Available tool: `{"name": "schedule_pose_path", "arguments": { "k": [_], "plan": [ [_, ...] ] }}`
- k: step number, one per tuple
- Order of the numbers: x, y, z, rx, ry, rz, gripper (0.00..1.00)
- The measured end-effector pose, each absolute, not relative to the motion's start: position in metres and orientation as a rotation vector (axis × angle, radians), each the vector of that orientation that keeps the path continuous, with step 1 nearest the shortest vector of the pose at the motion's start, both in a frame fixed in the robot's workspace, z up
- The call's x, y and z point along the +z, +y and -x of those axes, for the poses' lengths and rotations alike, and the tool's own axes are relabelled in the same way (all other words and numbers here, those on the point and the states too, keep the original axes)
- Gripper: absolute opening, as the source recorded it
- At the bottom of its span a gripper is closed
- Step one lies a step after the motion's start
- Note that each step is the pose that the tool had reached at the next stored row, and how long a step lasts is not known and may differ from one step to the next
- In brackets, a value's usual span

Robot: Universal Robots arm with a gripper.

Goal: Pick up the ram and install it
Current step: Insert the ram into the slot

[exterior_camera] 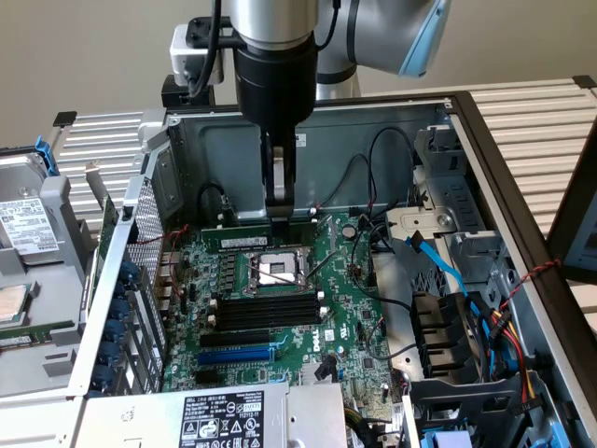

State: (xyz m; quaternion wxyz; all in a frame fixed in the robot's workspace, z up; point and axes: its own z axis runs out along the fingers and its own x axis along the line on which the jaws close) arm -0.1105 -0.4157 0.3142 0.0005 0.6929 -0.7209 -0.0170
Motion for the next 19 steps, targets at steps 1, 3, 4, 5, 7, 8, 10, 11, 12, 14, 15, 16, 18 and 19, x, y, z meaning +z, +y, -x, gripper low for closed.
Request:
{"name": "schedule_pose_path", "arguments": {
  "k": [1, 3, 4, 5, 7, 8, 10, 11, 12, 14, 15, 16, 18, 19],
  "plan": [
    [0.312, -0.416, 0.110, -0.053, -2.264, -2.176, 0.12],
    [0.309, -0.416, 0.110, -0.054, -2.264, -2.176, 0.12],
    [0.307, -0.416, 0.110, -0.053, -2.264, -2.176, 0.12],
    [0.305, -0.416, 0.110, -0.053, -2.264, -2.176, 0.12],
    [0.301, -0.416, 0.110, -0.053, -2.264, -2.176, 0.12],
    [0.299, -0.416, 0.110, -0.053, -2.264, -2.176, 0.12],
    [0.296, -0.416, 0.110, -0.054, -2.264, -2.176, 0.12],
    [0.294, -0.416, 0.110, -0.053, -2.264, -2.176, 0.12],
    [0.292, -0.416, 0.110, -0.053, -2.264, -2.176, 0.12],
    [0.289, -0.416, 0.110, -0.053, -2.264, -2.176, 0.12],
    [0.287, -0.416, 0.110, -0.053, -2.264, -2.176, 0.12],
    [0.285, -0.416, 0.110, -0.053, -2.264, -2.176, 0.12],
    [0.281, -0.416, 0.110, -0.053, -2.264, -2.176, 0.12],
    [0.279, -0.416, 0.110, -0.053, -2.264, -2.176, 0.12]
  ]
}}
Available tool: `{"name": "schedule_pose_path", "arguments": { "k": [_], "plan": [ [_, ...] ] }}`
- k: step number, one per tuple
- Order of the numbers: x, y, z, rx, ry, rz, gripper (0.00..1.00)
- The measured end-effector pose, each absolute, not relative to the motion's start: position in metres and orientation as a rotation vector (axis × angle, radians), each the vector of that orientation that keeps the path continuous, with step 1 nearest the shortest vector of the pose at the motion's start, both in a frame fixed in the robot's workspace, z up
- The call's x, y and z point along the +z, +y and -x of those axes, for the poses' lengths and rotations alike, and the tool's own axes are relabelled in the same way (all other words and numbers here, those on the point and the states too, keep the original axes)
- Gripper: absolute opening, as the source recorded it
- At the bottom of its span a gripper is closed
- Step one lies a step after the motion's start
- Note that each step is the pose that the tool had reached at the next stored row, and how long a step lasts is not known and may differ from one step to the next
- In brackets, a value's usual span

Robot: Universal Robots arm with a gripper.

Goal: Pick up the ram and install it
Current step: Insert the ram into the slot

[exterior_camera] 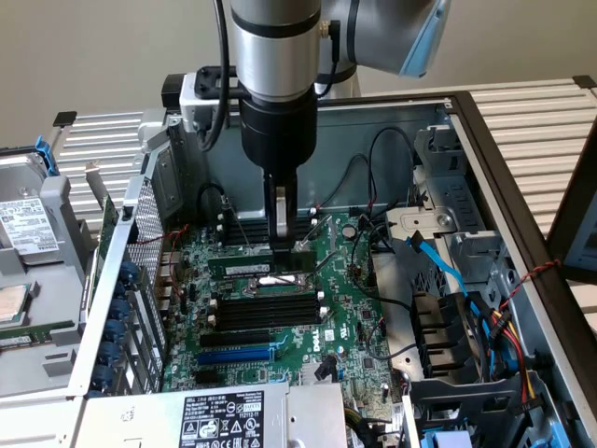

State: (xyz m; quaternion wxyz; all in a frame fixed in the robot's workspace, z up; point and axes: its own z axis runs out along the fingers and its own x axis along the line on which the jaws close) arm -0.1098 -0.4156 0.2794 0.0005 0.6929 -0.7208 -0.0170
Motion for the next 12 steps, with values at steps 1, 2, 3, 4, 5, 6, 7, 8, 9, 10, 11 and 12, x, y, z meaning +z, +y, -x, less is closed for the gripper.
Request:
{"name": "schedule_pose_path", "arguments": {
  "k": [1, 2, 3, 4, 5, 6, 7, 8, 9, 10, 11, 12],
  "plan": [
    [0.278, -0.415, 0.110, -0.054, -2.264, -2.176, 0.12],
    [0.276, -0.415, 0.109, -0.053, -2.264, -2.176, 0.12],
    [0.274, -0.415, 0.109, -0.053, -2.264, -2.176, 0.12],
    [0.272, -0.415, 0.109, -0.053, -2.264, -2.176, 0.12],
    [0.270, -0.415, 0.109, -0.053, -2.264, -2.176, 0.12],
    [0.268, -0.415, 0.109, -0.053, -2.264, -2.176, 0.12],
    [0.267, -0.415, 0.108, -0.053, -2.264, -2.176, 0.12],
    [0.265, -0.415, 0.108, -0.053, -2.264, -2.176, 0.12],
    [0.263, -0.415, 0.108, -0.053, -2.264, -2.176, 0.12],
    [0.261, -0.415, 0.108, -0.053, -2.264, -2.176, 0.12],
    [0.259, -0.415, 0.108, -0.054, -2.264, -2.176, 0.12],
    [0.258, -0.415, 0.108, -0.054, -2.264, -2.176, 0.12]
  ]
}}
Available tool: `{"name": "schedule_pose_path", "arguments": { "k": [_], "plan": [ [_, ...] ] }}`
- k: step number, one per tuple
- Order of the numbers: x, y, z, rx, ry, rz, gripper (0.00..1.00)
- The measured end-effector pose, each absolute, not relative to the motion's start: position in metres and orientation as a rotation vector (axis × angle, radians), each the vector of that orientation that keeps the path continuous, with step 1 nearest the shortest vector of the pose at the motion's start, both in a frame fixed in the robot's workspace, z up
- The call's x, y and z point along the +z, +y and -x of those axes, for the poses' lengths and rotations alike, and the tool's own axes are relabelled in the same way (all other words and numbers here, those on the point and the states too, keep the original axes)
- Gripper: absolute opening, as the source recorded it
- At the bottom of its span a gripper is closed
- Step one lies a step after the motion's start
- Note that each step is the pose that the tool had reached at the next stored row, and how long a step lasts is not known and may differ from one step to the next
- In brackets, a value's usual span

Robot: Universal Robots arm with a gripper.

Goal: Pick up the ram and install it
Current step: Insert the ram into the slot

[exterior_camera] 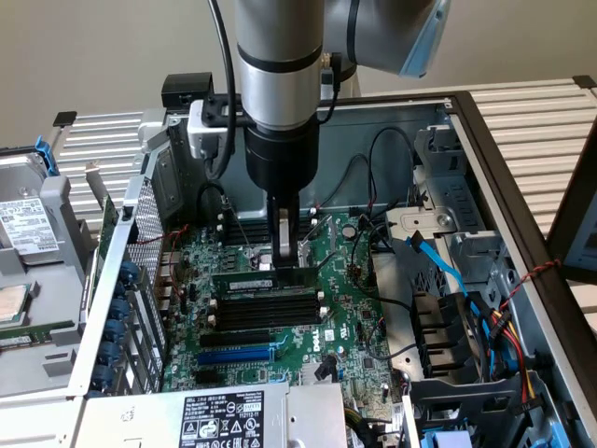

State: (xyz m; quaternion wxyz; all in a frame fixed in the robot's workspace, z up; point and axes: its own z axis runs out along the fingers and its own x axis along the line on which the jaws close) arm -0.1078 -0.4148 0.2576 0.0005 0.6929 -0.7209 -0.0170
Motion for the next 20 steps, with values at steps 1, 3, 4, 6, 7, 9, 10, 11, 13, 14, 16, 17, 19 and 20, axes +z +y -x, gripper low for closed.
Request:
{"name": "schedule_pose_path", "arguments": {
  "k": [1, 3, 4, 6, 7, 9, 10, 11, 13, 14, 16, 17, 19, 20],
  "plan": [
    [0.256, -0.415, 0.108, -0.053, -2.264, -2.176, 0.12],
    [0.252, -0.414, 0.108, -0.053, -2.264, -2.176, 0.12],
    [0.250, -0.413, 0.108, -0.054, -2.264, -2.176, 0.12],
    [0.247, -0.412, 0.108, -0.053, -2.264, -2.176, 0.12],
    [0.245, -0.412, 0.108, -0.053, -2.264, -2.176, 0.12],
    [0.241, -0.411, 0.108, -0.053, -2.264, -2.176, 0.12],
    [0.240, -0.411, 0.108, -0.052, -2.263, -2.177, 0.12],
    [0.239, -0.411, 0.108, -0.052, -2.263, -2.177, 0.12],
    [0.239, -0.411, 0.108, -0.052, -2.263, -2.177, 0.12],
    [0.239, -0.411, 0.108, -0.052, -2.263, -2.177, 0.12],
    [0.239, -0.412, 0.108, -0.052, -2.262, -2.179, 0.12],
    [0.239, -0.412, 0.108, -0.052, -2.259, -2.182, 0.12],
    [0.239, -0.414, 0.108, -0.052, -2.250, -2.190, 0.12],
    [0.239, -0.415, 0.108, -0.052, -2.247, -2.193, 0.12]
  ]
}}
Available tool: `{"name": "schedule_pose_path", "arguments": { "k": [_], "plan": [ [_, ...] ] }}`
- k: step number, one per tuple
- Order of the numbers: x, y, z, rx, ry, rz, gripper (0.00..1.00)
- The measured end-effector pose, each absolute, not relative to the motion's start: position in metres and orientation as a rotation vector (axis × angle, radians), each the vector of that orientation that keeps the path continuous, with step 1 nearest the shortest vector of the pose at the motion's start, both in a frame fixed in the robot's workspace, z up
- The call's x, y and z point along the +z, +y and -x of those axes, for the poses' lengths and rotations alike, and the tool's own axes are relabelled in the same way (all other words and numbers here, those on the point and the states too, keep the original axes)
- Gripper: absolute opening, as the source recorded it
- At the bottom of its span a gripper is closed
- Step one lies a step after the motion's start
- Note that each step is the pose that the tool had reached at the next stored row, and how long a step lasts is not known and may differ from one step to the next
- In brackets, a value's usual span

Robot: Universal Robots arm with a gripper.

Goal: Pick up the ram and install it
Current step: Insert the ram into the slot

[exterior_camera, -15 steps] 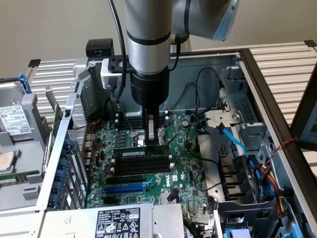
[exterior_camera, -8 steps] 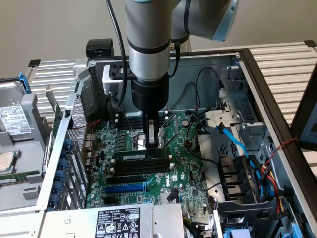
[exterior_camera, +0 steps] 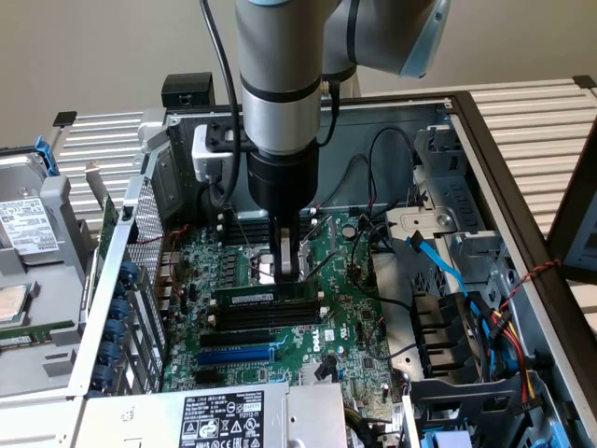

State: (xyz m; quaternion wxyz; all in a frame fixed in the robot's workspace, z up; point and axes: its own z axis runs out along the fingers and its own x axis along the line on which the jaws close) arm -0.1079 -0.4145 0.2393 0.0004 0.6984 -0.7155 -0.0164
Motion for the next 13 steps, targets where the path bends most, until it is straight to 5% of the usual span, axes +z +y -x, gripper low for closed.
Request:
{"name": "schedule_pose_path", "arguments": {
  "k": [13],
  "plan": [
    [0.2378, -0.4184, 0.1080, -0.045, -2.241, -2.195, 0.12]
  ]
}}
